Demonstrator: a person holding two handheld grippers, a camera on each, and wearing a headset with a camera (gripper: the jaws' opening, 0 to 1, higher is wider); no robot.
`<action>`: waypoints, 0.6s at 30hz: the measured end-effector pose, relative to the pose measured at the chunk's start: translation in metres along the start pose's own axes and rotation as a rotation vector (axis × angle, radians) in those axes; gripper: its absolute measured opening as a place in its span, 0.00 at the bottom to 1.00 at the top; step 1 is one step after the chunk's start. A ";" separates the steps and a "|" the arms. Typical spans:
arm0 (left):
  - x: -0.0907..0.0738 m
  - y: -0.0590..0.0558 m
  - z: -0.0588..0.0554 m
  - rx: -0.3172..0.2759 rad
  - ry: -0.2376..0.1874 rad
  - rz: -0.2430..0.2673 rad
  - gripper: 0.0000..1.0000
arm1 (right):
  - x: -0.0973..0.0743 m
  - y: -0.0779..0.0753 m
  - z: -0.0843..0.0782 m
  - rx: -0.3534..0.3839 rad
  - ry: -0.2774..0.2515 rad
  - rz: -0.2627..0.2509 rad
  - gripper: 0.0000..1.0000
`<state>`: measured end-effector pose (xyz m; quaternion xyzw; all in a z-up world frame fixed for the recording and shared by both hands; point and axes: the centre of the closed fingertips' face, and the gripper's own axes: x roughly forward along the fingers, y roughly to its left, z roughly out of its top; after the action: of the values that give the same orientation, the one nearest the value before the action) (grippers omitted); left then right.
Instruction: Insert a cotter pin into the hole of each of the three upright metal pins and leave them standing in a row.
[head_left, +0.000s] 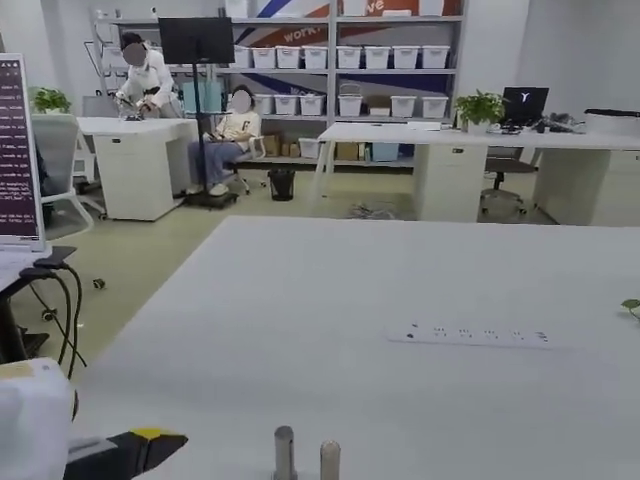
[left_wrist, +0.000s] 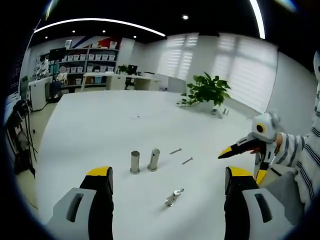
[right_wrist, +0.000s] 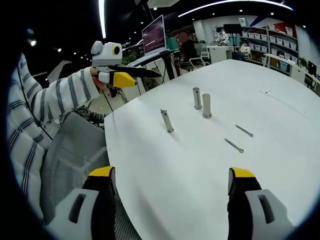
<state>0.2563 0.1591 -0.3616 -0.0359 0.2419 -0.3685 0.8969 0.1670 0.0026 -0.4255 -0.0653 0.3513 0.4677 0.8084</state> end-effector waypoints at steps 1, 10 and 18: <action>0.003 0.001 0.002 0.008 0.001 -0.007 0.91 | -0.001 -0.001 -0.001 -0.002 0.002 -0.006 0.92; 0.025 0.011 -0.005 0.121 0.095 -0.013 0.88 | -0.007 -0.004 -0.003 0.032 -0.003 -0.033 0.90; 0.046 0.027 -0.012 0.172 0.144 0.013 0.73 | -0.009 -0.003 -0.007 0.039 0.003 -0.042 0.89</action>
<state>0.2958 0.1491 -0.3977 0.0692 0.2733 -0.3838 0.8793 0.1628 -0.0086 -0.4252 -0.0575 0.3601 0.4437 0.8187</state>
